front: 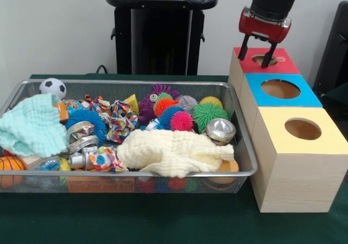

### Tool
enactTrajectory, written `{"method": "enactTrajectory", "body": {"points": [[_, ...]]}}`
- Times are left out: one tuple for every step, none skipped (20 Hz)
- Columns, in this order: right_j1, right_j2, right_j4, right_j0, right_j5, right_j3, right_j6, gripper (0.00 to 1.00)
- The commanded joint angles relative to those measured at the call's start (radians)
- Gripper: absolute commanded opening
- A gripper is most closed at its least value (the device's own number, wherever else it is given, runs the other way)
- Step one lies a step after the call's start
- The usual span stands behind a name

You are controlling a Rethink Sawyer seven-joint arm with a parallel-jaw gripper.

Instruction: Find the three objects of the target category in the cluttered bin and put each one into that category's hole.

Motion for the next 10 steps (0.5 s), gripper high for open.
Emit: {"method": "enactTrajectory", "body": {"points": [[0.014, 0.113, 0.021, -0.062, -0.039, 0.164, 0.140, 1.00], [0.014, 0.113, 0.016, -0.065, -0.037, 0.161, 0.136, 1.00], [0.014, 0.112, 0.014, -0.066, -0.031, 0.158, 0.135, 1.00], [0.015, 0.111, 0.013, -0.065, -0.026, 0.154, 0.137, 1.00], [0.015, 0.111, 0.012, -0.064, -0.022, 0.150, 0.139, 1.00], [0.021, 0.112, 0.012, -0.066, -0.020, 0.143, 0.139, 1.00], [0.023, 0.114, 0.012, -0.067, -0.014, 0.139, 0.140, 1.00], [0.019, 0.110, 0.011, -0.063, -0.005, 0.136, 0.143, 1.00], [0.016, 0.107, 0.011, -0.059, 0.005, 0.132, 0.146, 1.00], [0.015, 0.103, 0.009, -0.055, 0.012, 0.127, 0.149, 1.00]]}}
